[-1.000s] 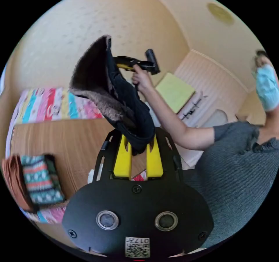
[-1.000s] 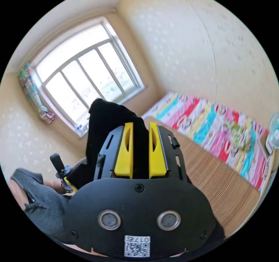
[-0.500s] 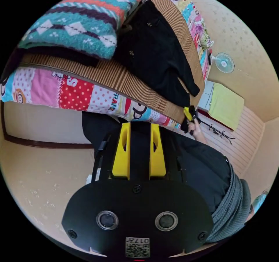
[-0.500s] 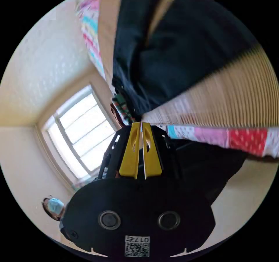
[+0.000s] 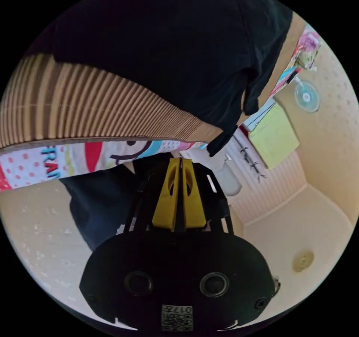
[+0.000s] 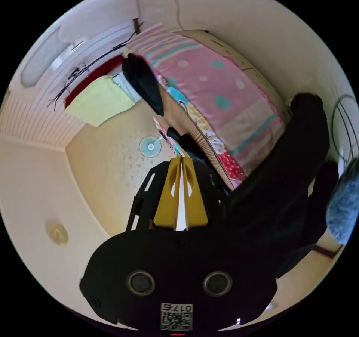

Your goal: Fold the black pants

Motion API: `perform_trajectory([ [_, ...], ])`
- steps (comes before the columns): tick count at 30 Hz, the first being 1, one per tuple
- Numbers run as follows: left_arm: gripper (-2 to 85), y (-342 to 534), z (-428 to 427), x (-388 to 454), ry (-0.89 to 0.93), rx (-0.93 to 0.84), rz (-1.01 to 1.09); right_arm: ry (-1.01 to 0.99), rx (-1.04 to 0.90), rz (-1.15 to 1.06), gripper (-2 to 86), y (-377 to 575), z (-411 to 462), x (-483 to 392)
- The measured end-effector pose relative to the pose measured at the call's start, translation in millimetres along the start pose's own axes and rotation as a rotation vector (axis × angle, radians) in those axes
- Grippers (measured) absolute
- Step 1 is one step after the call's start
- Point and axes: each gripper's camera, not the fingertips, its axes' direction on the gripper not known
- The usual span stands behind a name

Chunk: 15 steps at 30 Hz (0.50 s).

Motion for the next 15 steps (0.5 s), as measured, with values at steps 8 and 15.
perform_trajectory([
  [8,-1.0,53,53,-14,0.328,0.149,0.152,0.368,-0.153,0.087,1.1,-91,103,-88],
  [15,-1.0,120,13,-51,0.300,0.373,0.155,0.844,-0.450,-0.123,5.6,-172,322,-200],
])
